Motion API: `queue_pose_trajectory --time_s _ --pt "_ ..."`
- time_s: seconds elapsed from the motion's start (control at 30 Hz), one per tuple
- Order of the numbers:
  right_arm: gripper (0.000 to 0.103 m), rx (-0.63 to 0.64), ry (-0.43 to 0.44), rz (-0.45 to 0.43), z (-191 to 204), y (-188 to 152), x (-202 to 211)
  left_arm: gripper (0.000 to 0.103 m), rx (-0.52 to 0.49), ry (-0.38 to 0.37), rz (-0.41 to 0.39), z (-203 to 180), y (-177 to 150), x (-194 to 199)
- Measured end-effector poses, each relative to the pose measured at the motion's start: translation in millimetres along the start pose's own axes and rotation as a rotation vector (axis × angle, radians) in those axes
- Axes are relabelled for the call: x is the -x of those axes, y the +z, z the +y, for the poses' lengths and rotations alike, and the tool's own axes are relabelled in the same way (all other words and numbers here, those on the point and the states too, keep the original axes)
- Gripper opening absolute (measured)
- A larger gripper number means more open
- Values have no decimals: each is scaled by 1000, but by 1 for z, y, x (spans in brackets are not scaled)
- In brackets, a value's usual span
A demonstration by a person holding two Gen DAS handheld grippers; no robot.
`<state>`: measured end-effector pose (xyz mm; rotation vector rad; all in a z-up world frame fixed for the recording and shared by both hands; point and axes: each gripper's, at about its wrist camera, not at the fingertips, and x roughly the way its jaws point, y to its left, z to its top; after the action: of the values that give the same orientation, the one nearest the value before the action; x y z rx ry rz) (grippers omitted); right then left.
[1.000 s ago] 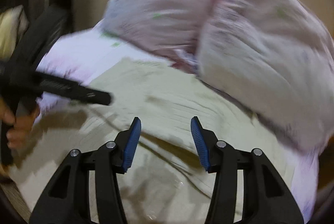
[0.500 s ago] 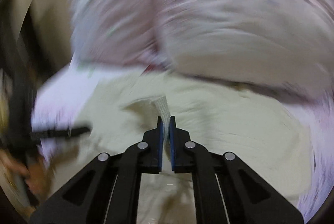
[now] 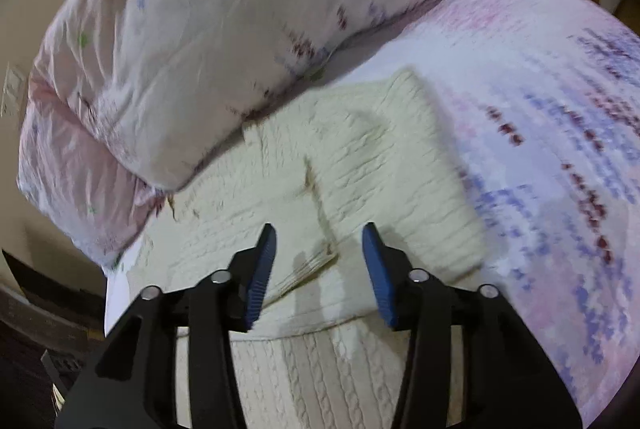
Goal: Fold small clothes
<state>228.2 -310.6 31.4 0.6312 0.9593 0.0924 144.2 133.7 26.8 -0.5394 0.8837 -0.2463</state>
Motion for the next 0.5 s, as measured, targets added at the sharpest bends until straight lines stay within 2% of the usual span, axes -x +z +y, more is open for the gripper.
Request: queue_pose_trajectory --time_s 0.1,0.13,0.17,0.2,0.27,0.37,0.43,0.5 --pt "32 7 -17 51 4 -3 -18 73 -21 36 11 1 -7 3" --pt "26 22 -30 33 7 -5 -19 73 -30 49 13 1 -9 4" --pt "9 47 -31 28 10 -5 -19 73 -39 60 17 1 -11 4" --pt "6 69 -20 31 13 -5 -20 73 -43 64 19 1 -12 4" --pt "5 83 -4 -19 15 -7 -9 73 -51 70 25 0 -13 3" --pt "5 78 -28 -107 11 -7 12 73 -51 71 26 0 -14 2" --pt "5 68 -64 -116 7 -6 13 73 -51 69 29 0 -15 1" --pt "5 64 -123 -76 0 -8 5 72 -57 78 30 0 -17 1"
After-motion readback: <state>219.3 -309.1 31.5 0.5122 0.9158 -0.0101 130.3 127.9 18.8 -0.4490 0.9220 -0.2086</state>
